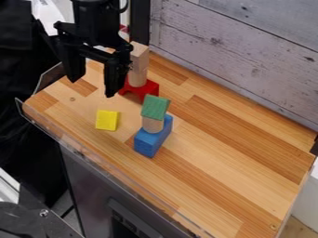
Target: Put the yellow triangle onto the top of the cube.
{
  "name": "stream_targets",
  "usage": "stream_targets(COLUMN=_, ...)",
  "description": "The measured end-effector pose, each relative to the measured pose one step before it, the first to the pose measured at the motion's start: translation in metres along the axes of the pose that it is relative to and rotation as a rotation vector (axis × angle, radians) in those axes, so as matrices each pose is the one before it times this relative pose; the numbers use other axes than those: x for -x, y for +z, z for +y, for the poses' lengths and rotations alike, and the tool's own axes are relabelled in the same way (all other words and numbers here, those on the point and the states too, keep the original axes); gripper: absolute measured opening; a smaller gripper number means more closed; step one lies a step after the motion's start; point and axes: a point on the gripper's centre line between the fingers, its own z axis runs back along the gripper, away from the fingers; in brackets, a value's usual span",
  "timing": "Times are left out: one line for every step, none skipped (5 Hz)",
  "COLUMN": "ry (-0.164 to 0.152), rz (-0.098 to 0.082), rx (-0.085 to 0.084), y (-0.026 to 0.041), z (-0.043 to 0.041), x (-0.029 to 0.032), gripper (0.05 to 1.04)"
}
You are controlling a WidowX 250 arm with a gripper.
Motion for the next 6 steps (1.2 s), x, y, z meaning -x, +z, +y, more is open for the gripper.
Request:
stream_targets(ry=0.0027, rz=0.0235, rx=0.0075, y=-0.00557, z=-0.00101, x=0.00274, gripper=0.998)
stream_targets(ry=0.0376, rz=-0.0012, rx=0.016, y=-0.01592, z=-0.00378, x=0.00048, gripper=0.998)
stream_targets(ry=0.0153, rz=-0.0559, rx=0.0108, y=-0.00656, z=-0.00482, x=0.00383, gripper=0.998)
stream_targets(ry=0.0109, rz=-0.0218, rx=-0.0001, y=-0.0161, z=0.00017, x=0.00002, gripper=0.998)
stream_targets(ry=0.0458, rz=0.0313, rx=-0.0193, y=-0.01514, z=0.00613, x=0.00299, gripper=0.998)
stream_targets(ry=0.0529, rz=-0.0131, rx=-0.0123, y=-0.00237, z=0.00566, x=-0.00086, gripper=0.999)
